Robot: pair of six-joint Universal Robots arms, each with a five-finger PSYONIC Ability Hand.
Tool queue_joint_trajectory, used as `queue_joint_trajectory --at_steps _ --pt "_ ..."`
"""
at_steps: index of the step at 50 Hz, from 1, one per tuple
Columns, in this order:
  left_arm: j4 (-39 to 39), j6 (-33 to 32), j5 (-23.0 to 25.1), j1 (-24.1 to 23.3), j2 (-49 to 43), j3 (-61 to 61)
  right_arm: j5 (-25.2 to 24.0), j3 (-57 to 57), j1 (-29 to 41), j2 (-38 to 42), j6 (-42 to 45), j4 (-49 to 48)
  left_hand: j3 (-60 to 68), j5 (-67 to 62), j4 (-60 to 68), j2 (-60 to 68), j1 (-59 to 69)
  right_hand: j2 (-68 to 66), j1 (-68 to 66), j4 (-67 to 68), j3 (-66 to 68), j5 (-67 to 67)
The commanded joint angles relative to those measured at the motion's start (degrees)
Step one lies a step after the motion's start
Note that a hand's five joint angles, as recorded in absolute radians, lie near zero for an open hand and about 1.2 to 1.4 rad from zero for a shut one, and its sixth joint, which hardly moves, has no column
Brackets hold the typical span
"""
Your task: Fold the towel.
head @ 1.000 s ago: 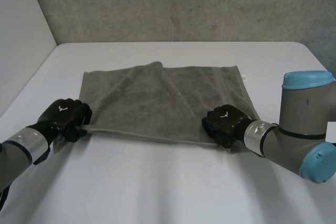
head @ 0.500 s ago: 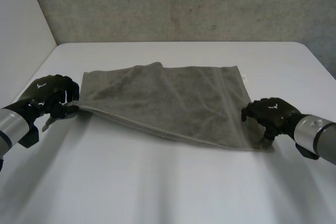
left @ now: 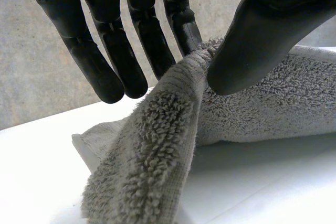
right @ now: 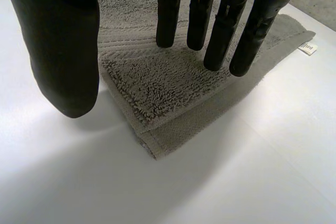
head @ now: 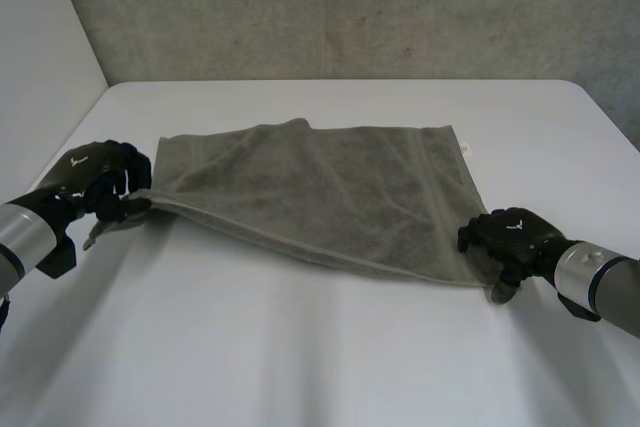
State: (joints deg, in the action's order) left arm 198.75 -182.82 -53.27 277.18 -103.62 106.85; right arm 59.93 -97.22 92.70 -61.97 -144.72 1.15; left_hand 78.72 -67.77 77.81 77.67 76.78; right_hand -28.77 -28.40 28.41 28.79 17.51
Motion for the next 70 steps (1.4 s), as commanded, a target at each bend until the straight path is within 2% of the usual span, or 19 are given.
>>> queue_joint_trajectory --at_steps 1,8,17,25,46,58,70 --pt "-0.29 0.63 -0.16 -0.41 -0.62 -0.68 -0.16 -0.08 0.03 0.71 -1.53 -2.29 1.28 -2.23 2.19 2.33 3.22 -0.83 -1.2 1.19 0.8 2.09" --pt "-0.38 0.71 -0.08 -0.41 -0.62 -0.51 0.1 0.53 0.12 1.68 -1.53 -4.04 1.28 -2.23 2.19 2.33 3.22 -6.37 -6.74 6.72 6.34 7.63" --pt "-0.38 0.71 0.01 -0.33 -0.62 -0.42 0.36 0.8 0.12 2.64 -1.53 -4.93 1.28 -2.23 2.19 2.33 3.22 -7.22 -7.59 7.58 7.19 8.48" --pt "-0.38 0.71 0.01 -0.5 -0.62 -0.16 0.45 0.97 0.12 2.82 -1.53 -5.54 1.28 -2.23 2.19 2.33 3.22 -17.97 -18.34 18.33 17.94 19.23" --pt "-0.38 0.71 0.01 -0.59 -0.62 0.2 0.54 0.97 0.2 2.82 -1.79 -7.12 1.28 -2.23 2.19 2.33 3.22 -29.58 -29.95 29.94 29.55 30.84" --pt "-0.38 0.71 0.01 -0.5 -0.62 0.28 0.63 0.8 0.56 3.17 -2.67 -7.12 1.28 -2.23 2.19 2.33 3.22 -31.78 -32.15 32.14 31.75 33.04" --pt "-0.38 0.71 0.01 -0.41 -0.62 0.37 0.36 -1.4 1.61 2.29 -2.76 -6.16 1.28 -2.23 2.19 2.33 3.22 -27.74 -28.11 28.1 27.72 29.0"
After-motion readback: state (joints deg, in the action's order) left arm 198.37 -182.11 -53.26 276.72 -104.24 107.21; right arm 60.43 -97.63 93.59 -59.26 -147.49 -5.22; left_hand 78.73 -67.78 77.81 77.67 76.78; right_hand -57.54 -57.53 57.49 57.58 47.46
